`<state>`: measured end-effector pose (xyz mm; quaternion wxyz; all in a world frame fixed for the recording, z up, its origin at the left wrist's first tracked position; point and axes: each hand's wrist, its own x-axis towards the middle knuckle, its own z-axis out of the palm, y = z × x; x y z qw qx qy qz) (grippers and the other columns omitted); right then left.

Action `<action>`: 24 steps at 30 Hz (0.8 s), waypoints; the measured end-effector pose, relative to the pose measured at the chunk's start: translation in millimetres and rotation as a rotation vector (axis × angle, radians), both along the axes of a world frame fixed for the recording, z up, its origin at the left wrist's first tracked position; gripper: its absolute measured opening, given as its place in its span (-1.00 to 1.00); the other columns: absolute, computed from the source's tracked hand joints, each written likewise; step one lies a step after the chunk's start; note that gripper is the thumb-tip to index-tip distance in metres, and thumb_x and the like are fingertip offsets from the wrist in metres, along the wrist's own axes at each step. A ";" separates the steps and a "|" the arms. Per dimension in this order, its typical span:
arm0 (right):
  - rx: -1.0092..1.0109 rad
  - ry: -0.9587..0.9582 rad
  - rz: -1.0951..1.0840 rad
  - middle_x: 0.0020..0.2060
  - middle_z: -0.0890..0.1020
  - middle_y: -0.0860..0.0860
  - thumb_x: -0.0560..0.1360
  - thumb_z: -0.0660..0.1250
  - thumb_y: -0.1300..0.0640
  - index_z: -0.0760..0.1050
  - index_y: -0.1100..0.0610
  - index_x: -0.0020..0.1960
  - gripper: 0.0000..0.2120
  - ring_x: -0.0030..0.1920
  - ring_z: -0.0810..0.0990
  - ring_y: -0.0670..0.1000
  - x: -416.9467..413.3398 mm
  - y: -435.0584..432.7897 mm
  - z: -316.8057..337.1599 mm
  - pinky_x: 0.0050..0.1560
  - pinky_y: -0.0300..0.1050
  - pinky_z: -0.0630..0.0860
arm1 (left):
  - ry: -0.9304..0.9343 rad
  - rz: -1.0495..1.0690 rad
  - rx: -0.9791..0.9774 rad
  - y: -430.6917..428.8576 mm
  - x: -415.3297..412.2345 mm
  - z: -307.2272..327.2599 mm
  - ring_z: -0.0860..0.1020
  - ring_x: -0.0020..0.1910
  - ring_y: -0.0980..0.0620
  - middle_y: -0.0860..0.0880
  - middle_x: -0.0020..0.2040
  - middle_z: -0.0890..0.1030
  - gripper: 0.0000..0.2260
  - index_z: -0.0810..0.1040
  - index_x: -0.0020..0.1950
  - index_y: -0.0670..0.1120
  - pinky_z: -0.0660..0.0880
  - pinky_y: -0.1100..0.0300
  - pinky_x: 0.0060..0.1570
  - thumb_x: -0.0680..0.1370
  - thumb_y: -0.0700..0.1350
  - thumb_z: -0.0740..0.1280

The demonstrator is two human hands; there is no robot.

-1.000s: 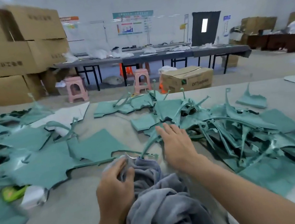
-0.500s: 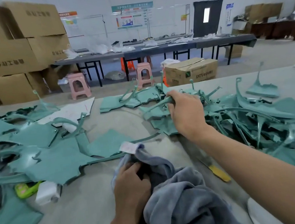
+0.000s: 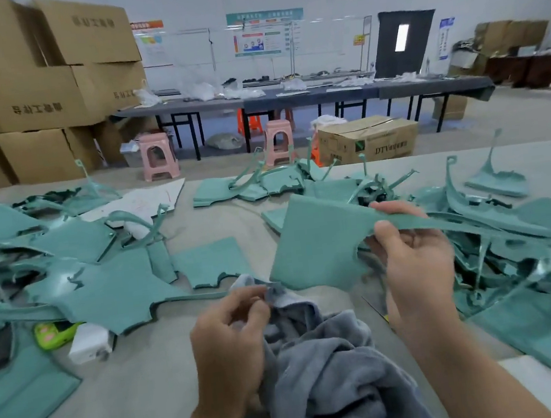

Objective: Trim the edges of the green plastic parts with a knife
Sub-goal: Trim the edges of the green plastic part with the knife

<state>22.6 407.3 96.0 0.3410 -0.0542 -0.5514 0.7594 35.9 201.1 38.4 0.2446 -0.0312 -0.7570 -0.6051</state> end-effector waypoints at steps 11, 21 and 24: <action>-0.390 -0.144 0.042 -0.17 0.73 0.13 0.60 0.35 0.32 0.57 0.18 -0.11 -0.87 -0.39 0.59 -0.04 17.7 30.3 -21.1 -0.36 -0.23 0.56 | 0.020 -0.747 -0.967 38.5 12.3 4.9 0.47 0.22 0.25 0.23 0.28 0.51 -0.56 0.59 0.22 0.14 0.38 0.34 0.25 0.34 -0.08 0.43; -0.469 -0.146 0.116 -0.43 0.63 0.01 0.62 0.37 0.16 0.52 0.19 -0.11 -0.85 -0.47 0.58 -0.11 22.0 41.9 -18.7 -0.34 -0.22 0.60 | 0.077 0.023 -0.866 34.3 -69.4 -22.9 0.55 0.16 -0.16 -0.04 0.24 0.56 -0.55 0.59 0.16 0.01 0.50 -0.05 0.10 0.29 -0.23 0.48; -0.442 -0.176 0.157 -0.47 0.61 0.03 0.62 0.37 0.11 0.52 0.23 -0.04 -0.82 -0.48 0.60 -0.05 20.8 41.2 -22.6 -0.35 -0.18 0.62 | 0.006 0.061 -0.858 28.2 -91.1 -21.4 0.53 0.21 -0.18 -0.06 0.30 0.55 -0.52 0.59 0.27 -0.04 0.46 -0.05 0.19 0.35 -0.20 0.47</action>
